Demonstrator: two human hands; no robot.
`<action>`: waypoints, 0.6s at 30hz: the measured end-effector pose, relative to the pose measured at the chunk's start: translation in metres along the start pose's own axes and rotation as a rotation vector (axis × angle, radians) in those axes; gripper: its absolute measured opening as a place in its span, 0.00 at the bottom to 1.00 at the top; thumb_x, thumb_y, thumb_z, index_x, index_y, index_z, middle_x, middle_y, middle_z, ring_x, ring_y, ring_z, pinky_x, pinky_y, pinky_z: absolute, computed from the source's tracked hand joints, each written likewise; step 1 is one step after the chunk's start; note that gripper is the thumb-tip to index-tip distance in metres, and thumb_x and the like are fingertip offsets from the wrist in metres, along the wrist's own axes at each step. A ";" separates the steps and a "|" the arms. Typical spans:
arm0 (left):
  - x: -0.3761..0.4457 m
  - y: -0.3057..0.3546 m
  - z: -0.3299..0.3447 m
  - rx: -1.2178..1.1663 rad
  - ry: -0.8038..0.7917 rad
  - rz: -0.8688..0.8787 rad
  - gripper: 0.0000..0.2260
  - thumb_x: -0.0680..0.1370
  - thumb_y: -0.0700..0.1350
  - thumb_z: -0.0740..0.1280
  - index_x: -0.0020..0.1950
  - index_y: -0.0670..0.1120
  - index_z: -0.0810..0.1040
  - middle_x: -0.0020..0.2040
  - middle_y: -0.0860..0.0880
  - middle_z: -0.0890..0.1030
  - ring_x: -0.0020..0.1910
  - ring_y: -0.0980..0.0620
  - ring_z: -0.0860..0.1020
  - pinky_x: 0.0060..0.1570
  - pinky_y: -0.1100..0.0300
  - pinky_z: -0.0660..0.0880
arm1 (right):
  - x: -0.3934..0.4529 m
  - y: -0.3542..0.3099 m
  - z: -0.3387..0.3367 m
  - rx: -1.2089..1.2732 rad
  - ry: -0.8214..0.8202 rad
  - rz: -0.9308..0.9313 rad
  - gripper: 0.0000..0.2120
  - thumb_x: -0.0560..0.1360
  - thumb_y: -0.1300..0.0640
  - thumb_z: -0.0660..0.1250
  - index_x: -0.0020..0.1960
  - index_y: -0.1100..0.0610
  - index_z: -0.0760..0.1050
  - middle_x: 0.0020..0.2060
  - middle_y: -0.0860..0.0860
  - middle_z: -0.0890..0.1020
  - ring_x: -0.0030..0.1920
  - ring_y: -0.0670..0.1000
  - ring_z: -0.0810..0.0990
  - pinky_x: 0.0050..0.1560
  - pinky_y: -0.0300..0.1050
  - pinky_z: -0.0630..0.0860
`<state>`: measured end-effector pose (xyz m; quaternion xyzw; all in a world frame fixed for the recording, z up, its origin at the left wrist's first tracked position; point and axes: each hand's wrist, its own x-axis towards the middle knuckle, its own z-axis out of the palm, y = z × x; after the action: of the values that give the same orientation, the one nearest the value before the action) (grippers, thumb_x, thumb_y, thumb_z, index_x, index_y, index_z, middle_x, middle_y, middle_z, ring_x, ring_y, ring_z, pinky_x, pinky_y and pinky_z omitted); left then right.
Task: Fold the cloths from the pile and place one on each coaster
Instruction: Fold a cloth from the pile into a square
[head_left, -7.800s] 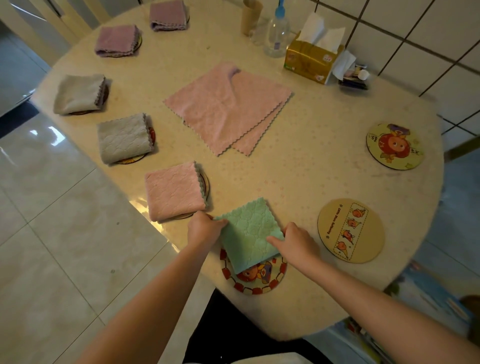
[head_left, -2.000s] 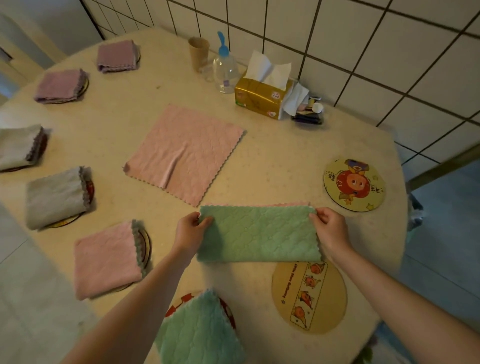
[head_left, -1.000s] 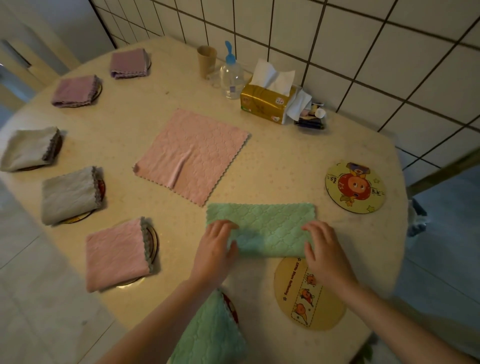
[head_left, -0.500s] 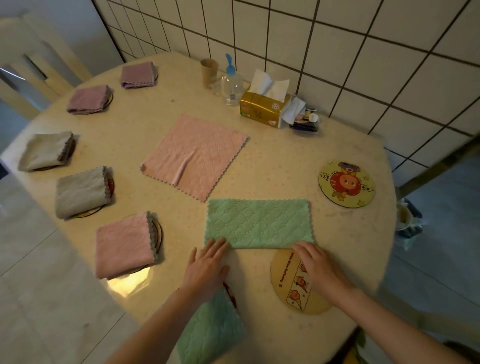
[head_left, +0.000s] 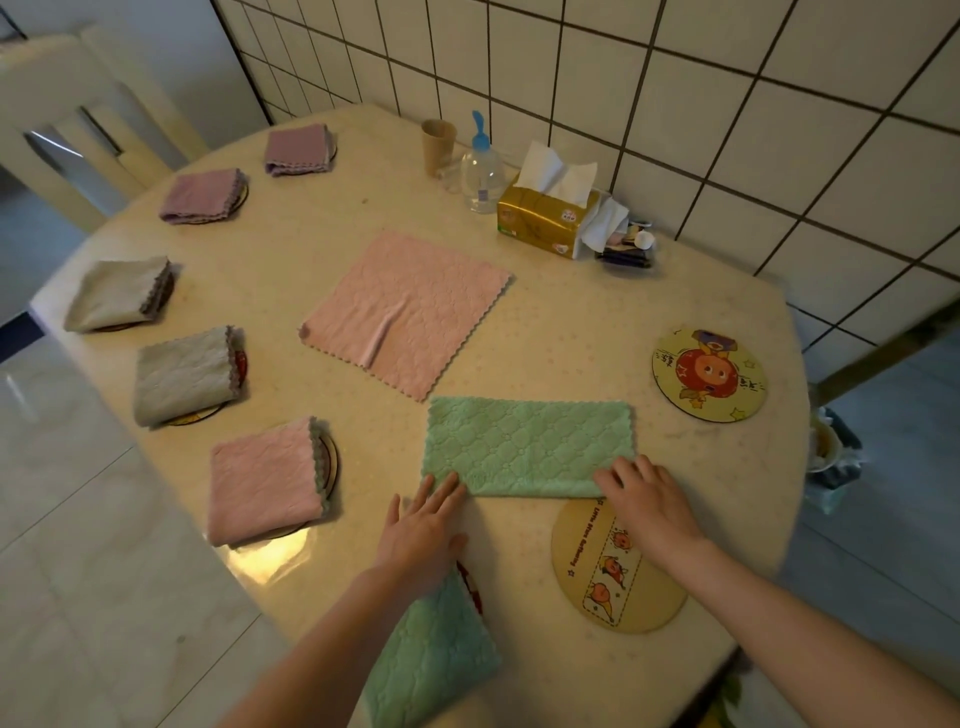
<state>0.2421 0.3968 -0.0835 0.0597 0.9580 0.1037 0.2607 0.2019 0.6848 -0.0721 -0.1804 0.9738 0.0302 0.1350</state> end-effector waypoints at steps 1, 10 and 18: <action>0.000 0.000 0.000 0.001 0.001 0.000 0.28 0.82 0.52 0.55 0.79 0.54 0.46 0.78 0.58 0.42 0.77 0.52 0.41 0.74 0.45 0.43 | 0.001 0.001 0.001 -0.008 0.001 -0.002 0.33 0.60 0.71 0.71 0.63 0.54 0.69 0.55 0.52 0.74 0.54 0.55 0.71 0.52 0.47 0.70; 0.007 -0.011 0.001 -0.035 0.111 0.051 0.25 0.82 0.53 0.54 0.78 0.54 0.53 0.79 0.57 0.49 0.78 0.52 0.45 0.74 0.49 0.44 | -0.019 0.002 -0.012 0.183 0.189 -0.079 0.14 0.67 0.67 0.67 0.49 0.52 0.72 0.41 0.45 0.76 0.40 0.48 0.76 0.45 0.45 0.76; -0.009 0.046 0.001 -0.019 0.133 0.254 0.36 0.77 0.55 0.64 0.78 0.57 0.46 0.79 0.57 0.48 0.78 0.53 0.43 0.74 0.49 0.39 | -0.085 -0.043 -0.013 0.378 0.204 -0.226 0.13 0.70 0.62 0.65 0.55 0.55 0.74 0.47 0.49 0.78 0.45 0.47 0.78 0.42 0.41 0.78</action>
<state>0.2526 0.4403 -0.0694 0.1711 0.9568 0.1488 0.1819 0.2906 0.6724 -0.0370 -0.2618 0.9444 -0.1863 0.0701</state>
